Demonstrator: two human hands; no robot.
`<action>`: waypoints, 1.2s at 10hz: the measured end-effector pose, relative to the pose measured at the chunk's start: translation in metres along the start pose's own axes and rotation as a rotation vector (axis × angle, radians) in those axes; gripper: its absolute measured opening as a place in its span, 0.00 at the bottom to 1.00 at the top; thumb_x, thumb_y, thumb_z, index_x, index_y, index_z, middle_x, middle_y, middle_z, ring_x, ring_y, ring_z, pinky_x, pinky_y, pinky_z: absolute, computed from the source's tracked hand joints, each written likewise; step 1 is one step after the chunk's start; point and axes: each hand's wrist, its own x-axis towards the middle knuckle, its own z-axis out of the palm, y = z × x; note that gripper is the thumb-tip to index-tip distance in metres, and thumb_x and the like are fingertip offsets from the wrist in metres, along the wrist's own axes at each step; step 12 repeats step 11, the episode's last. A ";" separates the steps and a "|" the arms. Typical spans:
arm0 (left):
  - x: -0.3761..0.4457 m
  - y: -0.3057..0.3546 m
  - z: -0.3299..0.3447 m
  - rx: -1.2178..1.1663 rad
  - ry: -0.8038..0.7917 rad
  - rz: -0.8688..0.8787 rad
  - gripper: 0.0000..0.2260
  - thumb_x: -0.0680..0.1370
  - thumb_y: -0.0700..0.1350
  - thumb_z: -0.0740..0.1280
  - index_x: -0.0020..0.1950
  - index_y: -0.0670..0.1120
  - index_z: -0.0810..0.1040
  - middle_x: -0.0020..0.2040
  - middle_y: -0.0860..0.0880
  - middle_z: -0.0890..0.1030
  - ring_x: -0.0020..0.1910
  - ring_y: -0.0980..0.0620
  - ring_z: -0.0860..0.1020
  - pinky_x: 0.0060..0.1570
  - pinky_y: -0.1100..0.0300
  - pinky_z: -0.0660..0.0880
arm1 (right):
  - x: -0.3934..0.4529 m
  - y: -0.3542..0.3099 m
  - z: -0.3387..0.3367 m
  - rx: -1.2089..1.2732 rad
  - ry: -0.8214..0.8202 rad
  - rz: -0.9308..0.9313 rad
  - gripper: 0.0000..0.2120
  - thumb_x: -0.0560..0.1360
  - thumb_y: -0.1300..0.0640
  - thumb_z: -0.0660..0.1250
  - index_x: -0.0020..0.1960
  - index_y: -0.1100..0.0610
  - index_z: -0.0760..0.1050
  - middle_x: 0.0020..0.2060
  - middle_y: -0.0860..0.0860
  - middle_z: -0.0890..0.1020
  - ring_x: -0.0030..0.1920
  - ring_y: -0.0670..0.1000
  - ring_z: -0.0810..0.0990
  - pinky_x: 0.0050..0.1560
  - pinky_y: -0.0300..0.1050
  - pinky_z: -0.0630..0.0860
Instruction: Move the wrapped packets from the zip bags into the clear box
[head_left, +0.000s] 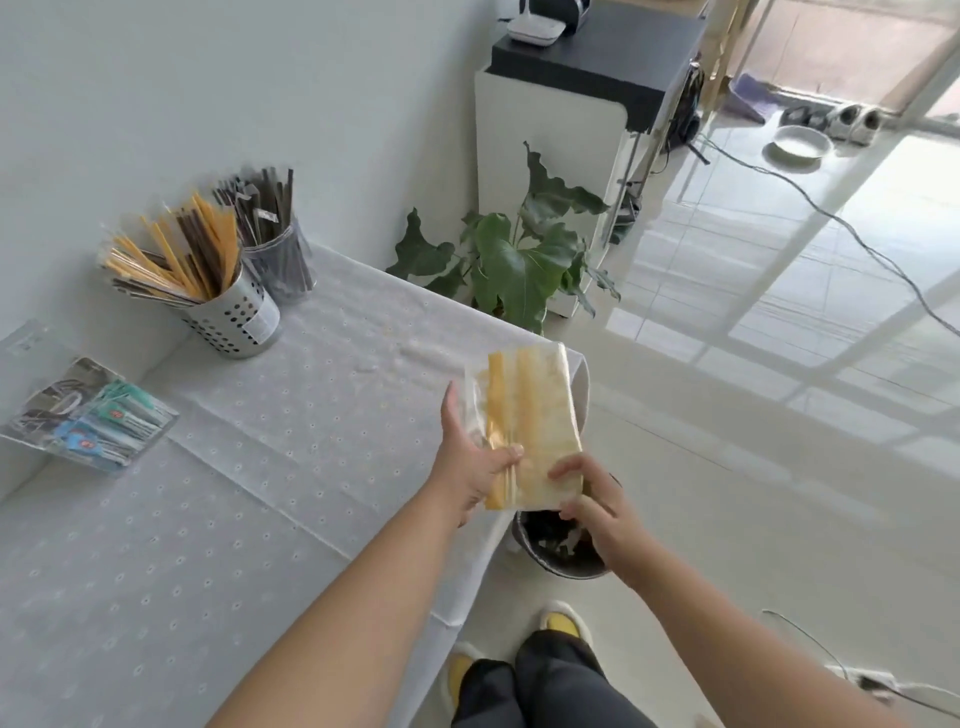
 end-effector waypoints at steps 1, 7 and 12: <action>0.005 -0.015 0.031 0.227 -0.165 0.077 0.46 0.71 0.35 0.73 0.71 0.72 0.51 0.76 0.52 0.61 0.69 0.47 0.71 0.62 0.43 0.75 | -0.009 0.024 -0.022 0.404 0.133 0.252 0.07 0.75 0.59 0.68 0.52 0.52 0.74 0.46 0.59 0.81 0.41 0.57 0.81 0.38 0.51 0.78; 0.063 -0.152 0.146 0.391 -0.041 -0.587 0.20 0.75 0.36 0.70 0.66 0.47 0.75 0.49 0.49 0.79 0.47 0.52 0.82 0.44 0.62 0.82 | 0.041 0.179 -0.102 0.435 0.307 1.015 0.24 0.77 0.69 0.62 0.71 0.57 0.66 0.57 0.59 0.75 0.49 0.57 0.81 0.54 0.53 0.81; 0.055 -0.157 0.108 0.515 -0.034 -0.559 0.15 0.77 0.45 0.68 0.64 0.51 0.74 0.63 0.49 0.74 0.59 0.50 0.75 0.64 0.50 0.73 | 0.060 0.175 -0.128 0.276 0.133 0.997 0.19 0.79 0.53 0.62 0.69 0.55 0.69 0.61 0.57 0.76 0.51 0.56 0.80 0.49 0.48 0.78</action>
